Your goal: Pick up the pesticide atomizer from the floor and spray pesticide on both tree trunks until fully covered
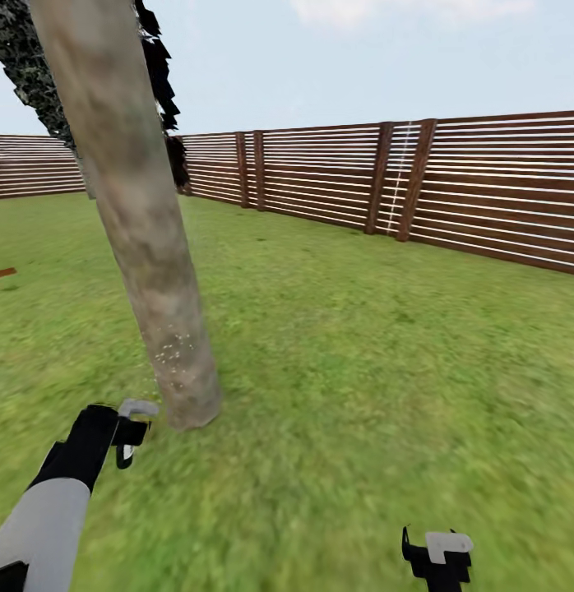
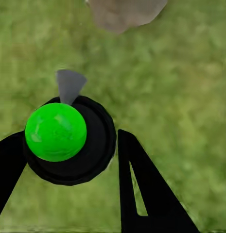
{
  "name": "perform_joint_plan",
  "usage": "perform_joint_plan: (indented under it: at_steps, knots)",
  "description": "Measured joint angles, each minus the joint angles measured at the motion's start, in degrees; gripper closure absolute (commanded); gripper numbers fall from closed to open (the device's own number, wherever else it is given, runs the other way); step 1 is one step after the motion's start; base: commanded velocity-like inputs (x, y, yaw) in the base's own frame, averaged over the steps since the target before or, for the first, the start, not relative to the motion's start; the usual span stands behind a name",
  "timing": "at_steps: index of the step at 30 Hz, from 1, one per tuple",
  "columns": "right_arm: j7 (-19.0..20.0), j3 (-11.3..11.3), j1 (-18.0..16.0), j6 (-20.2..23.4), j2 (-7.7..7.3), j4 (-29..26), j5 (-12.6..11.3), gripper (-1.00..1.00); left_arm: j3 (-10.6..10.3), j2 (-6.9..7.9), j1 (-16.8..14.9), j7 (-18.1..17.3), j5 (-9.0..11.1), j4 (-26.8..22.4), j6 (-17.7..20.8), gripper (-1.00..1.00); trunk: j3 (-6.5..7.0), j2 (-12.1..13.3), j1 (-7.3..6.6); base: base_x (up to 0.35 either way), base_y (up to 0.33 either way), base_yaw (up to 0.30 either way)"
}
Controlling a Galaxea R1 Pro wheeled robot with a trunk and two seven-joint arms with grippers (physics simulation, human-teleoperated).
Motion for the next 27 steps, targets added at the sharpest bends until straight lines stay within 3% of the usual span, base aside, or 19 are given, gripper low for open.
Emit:
perform_joint_plan:
  at_steps: [3,4,6,8,10,14,16,19,22,23,25,27]
  knots:
    - [0.0,0.0,0.0,0.0,0.00,0.0,0.0,-1.00,-0.1,-0.09,0.3,0.0,1.1,3.4,-0.7,1.00,0.00,0.0,0.00,0.143,-0.265,0.008]
    - [0.0,0.0,0.0,0.0,0.00,0.0,0.0,-1.00,-0.1,-0.99,0.4,0.0,1.4,4.5,-2.0,1.00,0.00,0.0,0.00,0.165,-0.248,0.002]
    - [0.0,0.0,0.0,0.0,0.00,0.0,0.0,-1.00,0.0,-5.37,0.4,3.3,1.5,5.9,-4.6,1.00,0.00,0.0,0.00,0.173,-0.239,0.000]
    - [0.0,0.0,0.0,0.0,0.00,0.0,0.0,-1.00,0.1,-6.70,0.4,5.7,0.9,6.1,-5.1,1.00,0.00,0.0,0.00,0.175,-0.217,0.000]
    - [0.0,0.0,0.0,0.0,0.00,0.0,0.0,-1.00,0.5,-6.15,0.4,6.3,1.1,6.2,-5.3,1.00,0.00,0.0,0.00,0.175,-0.194,0.000]
    - [0.0,0.0,0.0,0.0,0.00,0.0,0.0,-1.00,4.6,-1.68,0.6,6.3,1.5,6.3,-5.5,1.00,0.00,0.0,0.00,0.176,-0.185,0.108]
    - [0.0,0.0,0.0,0.0,0.00,0.0,0.0,-1.00,6.5,0.67,1.1,6.2,1.9,8.8,-5.8,1.00,0.00,0.0,0.00,0.176,-0.173,0.258]
    - [0.0,0.0,0.0,0.0,0.00,0.0,0.0,-1.00,6.8,0.20,1.3,6.5,2.4,12.5,-8.1,1.00,0.00,0.0,0.00,0.109,-0.078,0.268]
    - [0.0,0.0,0.0,0.0,0.00,0.0,0.0,-1.00,6.9,-4.00,1.3,6.5,2.6,13.8,-9.2,1.00,0.00,0.0,0.00,0.010,-0.006,0.271]
    - [0.0,0.0,0.0,0.0,0.00,0.0,0.0,-1.00,7.0,-4.41,1.2,6.6,2.3,13.8,-9.3,1.00,0.00,0.0,0.00,0.002,-0.001,0.271]
    - [0.0,0.0,0.0,0.0,0.00,0.0,0.0,-1.00,7.3,-4.03,1.2,6.6,1.9,13.8,-9.2,1.00,0.00,0.0,0.00,0.001,0.000,0.265]
    - [0.0,0.0,0.0,0.0,0.00,0.0,0.0,-1.00,7.3,-1.92,1.2,6.5,1.5,13.9,-9.2,1.00,0.00,0.0,0.00,0.000,0.000,0.219]
